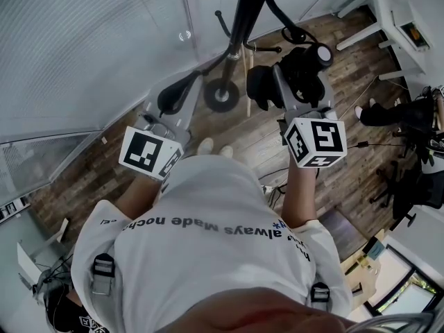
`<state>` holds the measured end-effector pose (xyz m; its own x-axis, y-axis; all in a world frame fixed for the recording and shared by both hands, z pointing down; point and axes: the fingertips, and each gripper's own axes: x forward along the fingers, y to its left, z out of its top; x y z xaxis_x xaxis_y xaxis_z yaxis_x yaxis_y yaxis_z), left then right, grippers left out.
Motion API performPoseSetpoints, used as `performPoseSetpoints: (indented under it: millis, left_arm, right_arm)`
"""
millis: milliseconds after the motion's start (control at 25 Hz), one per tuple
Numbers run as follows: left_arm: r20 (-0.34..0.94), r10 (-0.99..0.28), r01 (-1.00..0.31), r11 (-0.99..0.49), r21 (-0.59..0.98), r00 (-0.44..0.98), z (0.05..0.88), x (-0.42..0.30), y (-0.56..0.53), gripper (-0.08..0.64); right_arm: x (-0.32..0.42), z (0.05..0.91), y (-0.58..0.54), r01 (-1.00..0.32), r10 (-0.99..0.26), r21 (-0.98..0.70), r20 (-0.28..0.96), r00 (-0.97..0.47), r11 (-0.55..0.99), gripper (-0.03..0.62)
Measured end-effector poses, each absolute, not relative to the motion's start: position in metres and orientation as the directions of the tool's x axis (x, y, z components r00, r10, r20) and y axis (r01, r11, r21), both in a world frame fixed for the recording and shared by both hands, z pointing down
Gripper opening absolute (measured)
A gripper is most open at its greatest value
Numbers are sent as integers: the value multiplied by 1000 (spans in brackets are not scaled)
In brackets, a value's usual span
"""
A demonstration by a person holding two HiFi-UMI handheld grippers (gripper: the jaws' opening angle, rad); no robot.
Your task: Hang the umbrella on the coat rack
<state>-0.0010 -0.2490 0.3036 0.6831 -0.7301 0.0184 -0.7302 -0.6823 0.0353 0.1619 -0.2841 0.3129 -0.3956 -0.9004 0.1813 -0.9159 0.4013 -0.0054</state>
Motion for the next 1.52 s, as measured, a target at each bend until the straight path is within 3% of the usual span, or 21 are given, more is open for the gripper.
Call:
performPoseSetpoints:
  millis: [1120, 1520]
  left_arm:
    - [32, -746, -746, -664, 42, 666, 310, -11, -253, 2]
    - [34, -748, -749, -661, 44, 663, 310, -13, -250, 2]
  right_arm:
    - [117, 388, -352, -874, -800, -52, 379, -464, 482, 233]
    - [99, 401, -360, -859, -780, -58, 391, -489, 509, 237]
